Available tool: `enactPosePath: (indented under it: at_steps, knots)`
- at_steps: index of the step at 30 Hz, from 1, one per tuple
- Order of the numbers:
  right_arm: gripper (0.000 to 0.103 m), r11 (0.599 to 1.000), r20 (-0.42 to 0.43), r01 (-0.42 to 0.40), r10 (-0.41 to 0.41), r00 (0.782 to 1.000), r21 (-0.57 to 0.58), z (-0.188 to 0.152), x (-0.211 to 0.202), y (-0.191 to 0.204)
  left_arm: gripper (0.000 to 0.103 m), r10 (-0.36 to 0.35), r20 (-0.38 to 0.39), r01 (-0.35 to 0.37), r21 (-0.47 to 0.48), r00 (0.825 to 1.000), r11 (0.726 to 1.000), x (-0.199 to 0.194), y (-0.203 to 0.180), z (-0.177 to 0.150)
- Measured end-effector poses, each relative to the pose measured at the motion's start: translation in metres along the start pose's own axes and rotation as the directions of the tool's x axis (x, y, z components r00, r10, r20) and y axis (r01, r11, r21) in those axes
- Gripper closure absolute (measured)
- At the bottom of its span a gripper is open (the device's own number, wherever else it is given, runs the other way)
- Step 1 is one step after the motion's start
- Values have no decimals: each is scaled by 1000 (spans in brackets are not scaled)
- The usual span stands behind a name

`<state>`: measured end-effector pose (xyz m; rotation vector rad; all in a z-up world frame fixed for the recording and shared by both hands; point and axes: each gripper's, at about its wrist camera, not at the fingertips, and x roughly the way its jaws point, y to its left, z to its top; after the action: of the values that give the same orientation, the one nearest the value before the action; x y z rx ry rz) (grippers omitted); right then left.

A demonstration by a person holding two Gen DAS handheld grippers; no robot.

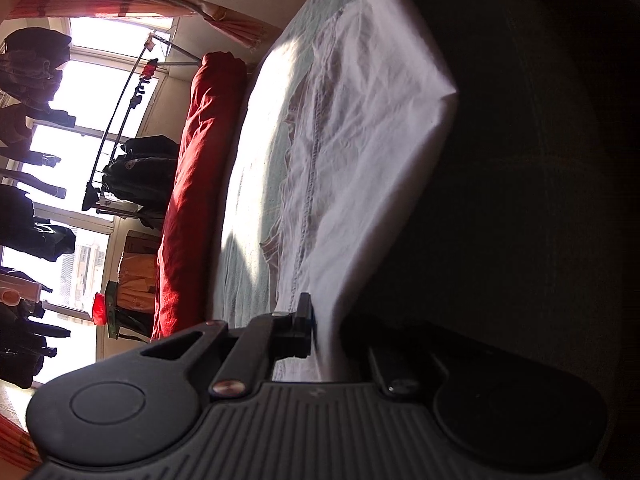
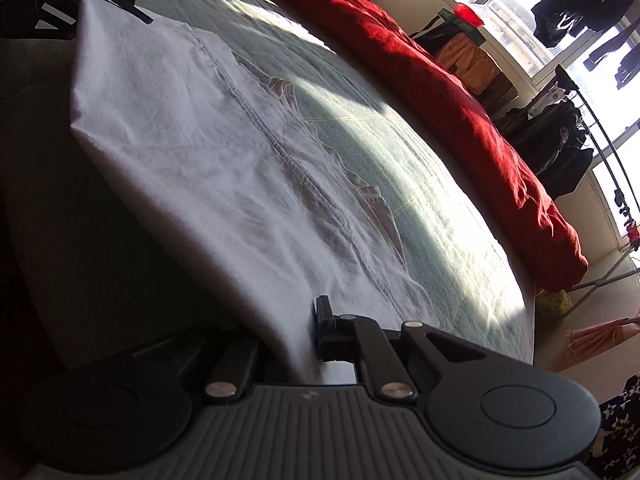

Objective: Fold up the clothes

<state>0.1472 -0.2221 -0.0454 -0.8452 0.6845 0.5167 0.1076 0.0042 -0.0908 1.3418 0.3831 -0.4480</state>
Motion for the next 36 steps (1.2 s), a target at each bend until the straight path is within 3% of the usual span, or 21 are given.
enactPosePath:
  at_steps: [4,8,12,17,20,21,24,27,31,34,36]
  knots:
    - [83,999,-38,-30,30,999,-10,-14,4,12,92,-52,-26,51,-32,998,998,-3,-12,-6]
    - [73,999,-52,-49,50,997,11,-29,-7,12,90,-101,-47,97,-90,994,991,-19,-18,-18]
    - [70,994,-85,-59,67,994,87,-53,-23,4,90,-160,-59,147,-181,985,972,-40,-9,-31]
    - [70,960,-87,-94,120,989,265,-77,-44,-24,90,-235,-45,201,-374,971,905,-60,28,-43]
    - [70,919,-21,-124,142,990,375,-78,-53,-48,86,-250,25,228,-506,968,832,-58,60,-38]
    - [65,905,-4,-128,142,990,405,-76,-53,-54,81,-262,53,247,-551,964,797,-55,68,-38]
    - [60,825,62,-152,141,988,544,-74,-45,-78,61,-322,159,339,-685,933,645,-36,81,-37]
    - [60,698,121,-228,200,972,678,-84,-24,-99,59,-358,262,417,-774,896,477,-16,93,-37]
    - [60,497,182,-287,248,951,819,-107,11,-130,49,-385,279,435,-799,880,416,2,93,-34]
    - [57,368,207,-304,280,937,879,-124,37,-146,37,-399,287,446,-802,871,398,11,96,-32]
    - [56,291,224,-315,306,925,903,-135,54,-153,36,-406,288,450,-803,867,391,15,97,-31]
